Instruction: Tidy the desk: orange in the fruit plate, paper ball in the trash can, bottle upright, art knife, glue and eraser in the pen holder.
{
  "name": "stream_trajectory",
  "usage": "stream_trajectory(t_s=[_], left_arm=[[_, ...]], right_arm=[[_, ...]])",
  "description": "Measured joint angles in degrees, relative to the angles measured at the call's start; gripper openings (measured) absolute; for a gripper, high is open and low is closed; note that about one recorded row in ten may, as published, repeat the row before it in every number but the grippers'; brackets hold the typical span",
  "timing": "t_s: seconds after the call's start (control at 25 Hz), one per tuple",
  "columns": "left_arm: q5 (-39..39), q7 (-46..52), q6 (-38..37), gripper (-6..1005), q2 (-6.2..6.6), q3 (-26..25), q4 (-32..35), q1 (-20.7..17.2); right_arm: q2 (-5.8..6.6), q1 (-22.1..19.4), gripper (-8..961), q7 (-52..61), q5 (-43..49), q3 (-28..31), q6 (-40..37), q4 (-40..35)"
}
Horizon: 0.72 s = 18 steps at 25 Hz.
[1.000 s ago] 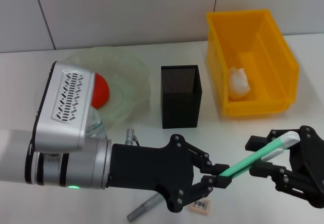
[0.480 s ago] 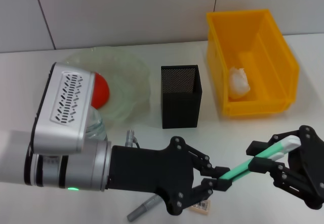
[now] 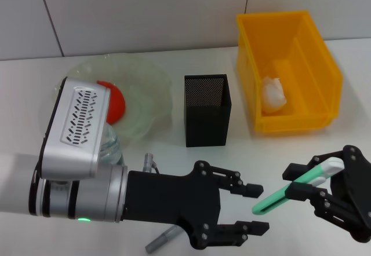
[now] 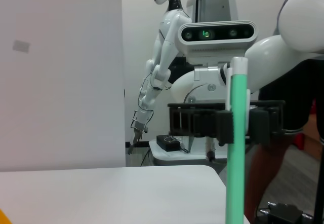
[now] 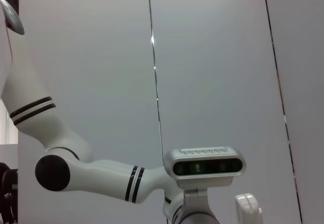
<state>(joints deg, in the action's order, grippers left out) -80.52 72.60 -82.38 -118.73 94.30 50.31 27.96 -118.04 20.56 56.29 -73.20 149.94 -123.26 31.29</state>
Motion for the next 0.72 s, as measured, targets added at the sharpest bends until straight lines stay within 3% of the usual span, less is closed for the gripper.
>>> stream_trajectory(t_s=[0.16, 0.28, 0.48, 0.56, 0.72], left_arm=[[0.35, -0.14, 0.51, 389, -0.05, -0.47, -0.33, -0.11], [0.61, -0.45, 1.59, 553, -0.04, -2.14, -1.17, -0.77], [0.95, -2.13, 1.01, 743, 0.01, -5.95, -4.55, -1.78], [4.05, -7.75, -0.50, 810, -0.02, -7.56, -7.60, -4.13], [10.70, -19.28, -4.37, 809, 0.06, -7.68, -12.33, -7.94]], right_arm=[[0.01, -0.19, 150, -0.02, -0.18, 0.24, -0.14, 0.00], [0.01, -0.57, 150, -0.03, -0.59, 1.30, -0.21, 0.08], [0.00, -0.78, 151, -0.37, -3.34, 7.35, 0.15, 0.05], [-0.35, -0.52, 151, -1.30, -6.39, 8.86, 1.58, -0.23], [-1.17, 1.38, 150, -5.50, -13.88, 9.35, 7.61, -2.75]])
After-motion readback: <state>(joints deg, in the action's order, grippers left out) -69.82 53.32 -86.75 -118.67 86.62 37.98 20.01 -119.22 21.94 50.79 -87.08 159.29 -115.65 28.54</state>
